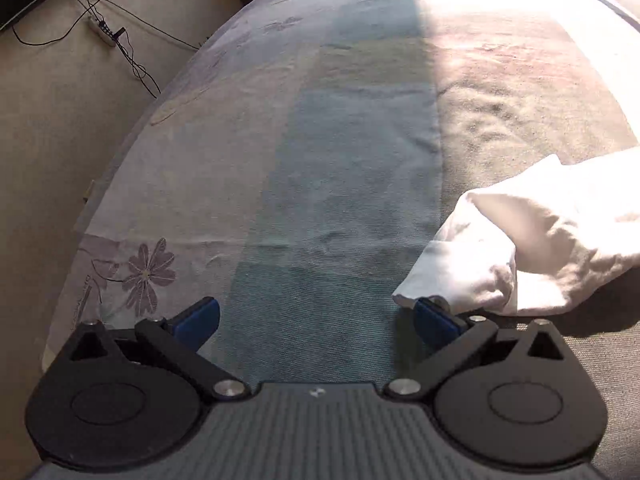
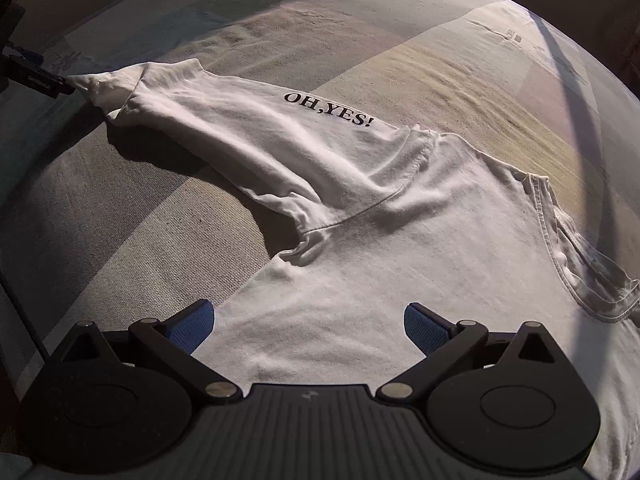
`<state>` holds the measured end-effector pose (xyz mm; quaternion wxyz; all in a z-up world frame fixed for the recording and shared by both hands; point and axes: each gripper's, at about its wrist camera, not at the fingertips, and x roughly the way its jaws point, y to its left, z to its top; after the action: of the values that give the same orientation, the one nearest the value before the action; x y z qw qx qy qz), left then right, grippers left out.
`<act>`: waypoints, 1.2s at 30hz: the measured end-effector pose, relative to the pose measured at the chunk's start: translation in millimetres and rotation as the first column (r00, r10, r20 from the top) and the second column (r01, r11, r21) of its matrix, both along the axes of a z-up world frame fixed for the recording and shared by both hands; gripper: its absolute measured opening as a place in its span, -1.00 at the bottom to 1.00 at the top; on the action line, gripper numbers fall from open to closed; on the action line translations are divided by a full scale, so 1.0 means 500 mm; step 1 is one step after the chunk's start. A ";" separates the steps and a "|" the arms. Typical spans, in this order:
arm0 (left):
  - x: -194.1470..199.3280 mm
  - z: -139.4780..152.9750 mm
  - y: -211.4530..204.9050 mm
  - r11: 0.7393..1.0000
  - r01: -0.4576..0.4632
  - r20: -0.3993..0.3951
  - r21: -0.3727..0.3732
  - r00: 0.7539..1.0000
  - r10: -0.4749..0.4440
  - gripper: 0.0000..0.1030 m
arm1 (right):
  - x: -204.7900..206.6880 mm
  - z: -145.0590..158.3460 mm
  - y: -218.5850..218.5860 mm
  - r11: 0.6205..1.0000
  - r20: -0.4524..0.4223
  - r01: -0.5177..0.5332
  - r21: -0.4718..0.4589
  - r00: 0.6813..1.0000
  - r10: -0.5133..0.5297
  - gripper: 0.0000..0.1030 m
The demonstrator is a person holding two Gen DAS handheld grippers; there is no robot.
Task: Fold clothes
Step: 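Fold the grasped sleeve with the left tool across the shirt body, then lay the sleeve down and open the left tool, then close the left tool on the folded sleeve edge of the shirt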
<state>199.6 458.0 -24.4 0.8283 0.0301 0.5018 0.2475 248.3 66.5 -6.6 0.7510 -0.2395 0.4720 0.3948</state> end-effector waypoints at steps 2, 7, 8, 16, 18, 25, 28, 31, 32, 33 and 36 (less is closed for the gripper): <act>0.001 0.020 -0.014 0.998 -0.005 0.054 -0.069 0.998 0.008 0.99 | -0.001 -0.001 0.008 1.000 -0.009 -0.008 0.006 1.000 0.008 1.00; 0.004 0.036 -0.046 0.995 0.018 0.112 -0.100 0.994 -0.006 0.99 | -0.006 -0.010 0.036 0.998 -0.053 -0.058 0.010 0.997 0.058 1.00; 0.003 0.039 -0.048 0.994 0.020 0.119 -0.110 0.993 -0.006 0.99 | -0.008 -0.020 0.042 0.997 -0.071 -0.075 -0.003 0.995 0.075 1.00; -0.032 0.060 -0.049 0.958 -0.011 0.193 -0.286 0.979 0.069 0.99 | -0.027 -0.076 0.057 0.986 -0.108 -0.130 -0.105 0.987 0.118 1.00; -0.047 0.047 -0.045 0.927 -0.038 0.203 -0.374 0.972 0.122 0.99 | -0.028 -0.076 0.057 0.987 -0.105 -0.124 -0.105 0.988 0.113 1.00; -0.072 -0.079 -0.010 0.755 -0.117 0.212 -0.646 0.922 0.324 0.99 | -0.034 -0.074 0.052 0.988 -0.091 -0.123 -0.091 0.989 0.115 1.00; -0.075 -0.120 0.019 0.690 -0.112 0.248 -0.716 0.882 0.400 0.99 | -0.035 -0.074 0.046 0.989 -0.084 -0.128 -0.080 0.989 0.121 1.00; -0.072 -0.135 0.050 0.663 -0.070 0.296 -0.746 0.856 0.424 0.99 | -0.030 -0.076 0.040 0.989 -0.080 -0.130 -0.074 0.989 0.124 1.00; -0.071 -0.140 0.061 0.653 -0.055 0.312 -0.755 0.846 0.432 0.99 | -0.030 -0.075 0.040 0.989 -0.080 -0.130 -0.074 0.989 0.124 1.00; -0.072 -0.144 0.073 0.638 -0.045 0.322 -0.769 0.835 0.447 0.99 | -0.030 -0.075 0.041 0.989 -0.080 -0.131 -0.074 0.989 0.125 1.00; -0.078 -0.165 0.120 0.534 -0.009 0.317 -0.846 0.796 0.515 0.99 | -0.030 -0.074 0.038 0.988 -0.079 -0.133 -0.073 0.989 0.127 1.00</act>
<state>160.6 518.1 -106.8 0.8019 -0.5008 0.3047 0.1158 233.3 85.5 -43.7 0.6956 -0.2840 0.4980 0.4330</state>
